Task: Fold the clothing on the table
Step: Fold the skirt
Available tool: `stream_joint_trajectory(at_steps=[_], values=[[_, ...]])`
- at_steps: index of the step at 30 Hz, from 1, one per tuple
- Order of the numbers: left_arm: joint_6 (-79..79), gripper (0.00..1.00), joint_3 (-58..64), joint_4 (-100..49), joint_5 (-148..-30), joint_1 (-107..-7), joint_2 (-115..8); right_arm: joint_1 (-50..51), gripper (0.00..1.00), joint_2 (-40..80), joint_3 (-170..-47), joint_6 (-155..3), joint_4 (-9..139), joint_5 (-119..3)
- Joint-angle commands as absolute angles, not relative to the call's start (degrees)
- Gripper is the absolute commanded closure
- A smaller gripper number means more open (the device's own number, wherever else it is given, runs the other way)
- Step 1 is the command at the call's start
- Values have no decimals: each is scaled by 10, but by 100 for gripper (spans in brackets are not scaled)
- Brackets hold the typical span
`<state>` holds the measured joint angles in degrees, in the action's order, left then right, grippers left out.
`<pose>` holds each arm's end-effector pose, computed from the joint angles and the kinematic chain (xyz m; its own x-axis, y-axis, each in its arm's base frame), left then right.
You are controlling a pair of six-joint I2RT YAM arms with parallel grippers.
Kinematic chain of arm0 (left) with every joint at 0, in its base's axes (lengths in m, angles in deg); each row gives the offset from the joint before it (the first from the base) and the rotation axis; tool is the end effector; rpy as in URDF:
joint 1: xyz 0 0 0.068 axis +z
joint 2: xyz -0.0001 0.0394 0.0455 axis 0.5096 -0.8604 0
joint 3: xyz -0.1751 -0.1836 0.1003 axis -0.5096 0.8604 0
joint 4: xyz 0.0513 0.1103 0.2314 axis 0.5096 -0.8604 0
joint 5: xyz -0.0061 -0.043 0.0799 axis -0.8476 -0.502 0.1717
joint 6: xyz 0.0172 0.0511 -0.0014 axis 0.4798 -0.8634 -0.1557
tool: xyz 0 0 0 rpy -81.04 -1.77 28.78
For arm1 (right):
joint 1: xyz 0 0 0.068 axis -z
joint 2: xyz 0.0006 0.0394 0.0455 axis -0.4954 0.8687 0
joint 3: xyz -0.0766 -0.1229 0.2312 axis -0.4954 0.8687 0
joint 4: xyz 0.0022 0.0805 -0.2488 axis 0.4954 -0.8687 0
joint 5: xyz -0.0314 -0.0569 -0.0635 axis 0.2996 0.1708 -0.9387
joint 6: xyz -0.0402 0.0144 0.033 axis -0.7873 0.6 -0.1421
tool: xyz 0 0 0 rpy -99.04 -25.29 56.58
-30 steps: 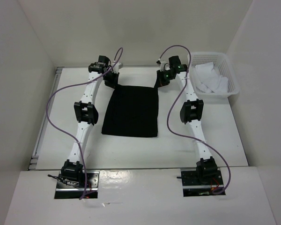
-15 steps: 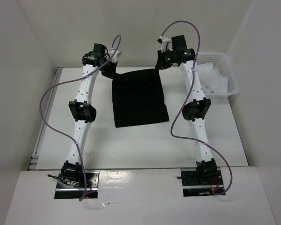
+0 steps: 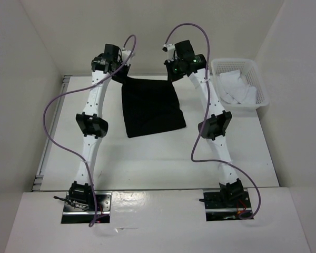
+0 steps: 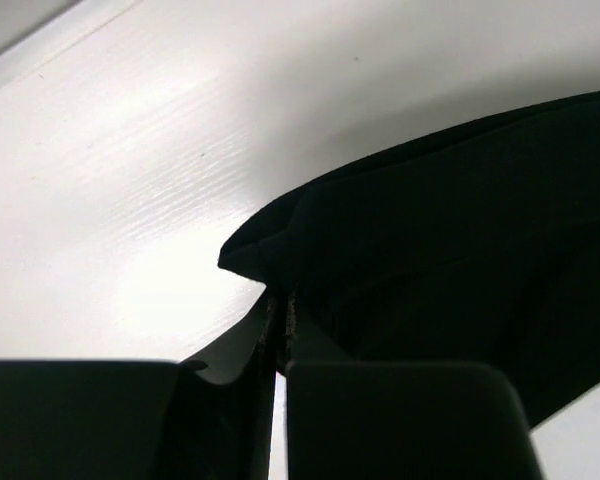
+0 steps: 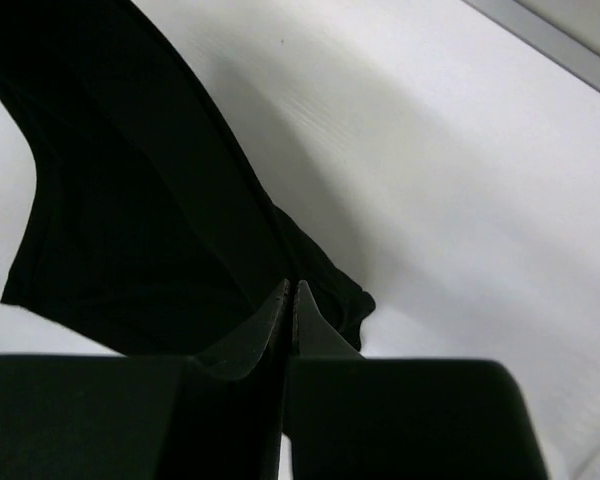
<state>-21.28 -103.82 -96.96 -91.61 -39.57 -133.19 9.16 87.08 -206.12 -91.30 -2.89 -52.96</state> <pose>0.5292 -0.0898 0.2966 -0.6575 0.2671 -0.7045 0.3931 0.9193 -0.0183 0.4844 0.1899 0.3347 -0.5684 -0.3643 -0.7377 -0.5800 0.8134 0.0452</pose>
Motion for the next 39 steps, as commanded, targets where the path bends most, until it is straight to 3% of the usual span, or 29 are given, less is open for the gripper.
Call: stream_joint_trajectory(at_steps=[1, 10, 17, 27, 35, 39], values=[[-183, 100, -1047, -943, -899, -407, -1219, 72, 100, 757, -2040, -903, -31, -589], [-160, 100, -1047, -995, -896, -466, -1049, -11, 100, 560, -1887, -904, -4, -655], [-207, 100, -1047, -1016, -1015, -460, -984, -19, 100, 381, -1599, -923, 113, -698], [-201, 100, -963, -1001, -950, -520, -809, -19, 100, 187, -1334, -968, 199, -688], [-201, 100, -1047, -979, -856, -520, -809, -12, 100, 165, -1296, -975, 229, -676], [-179, 100, -945, -961, -859, -520, -722, -12, 100, 152, -1283, -975, 223, -676]])
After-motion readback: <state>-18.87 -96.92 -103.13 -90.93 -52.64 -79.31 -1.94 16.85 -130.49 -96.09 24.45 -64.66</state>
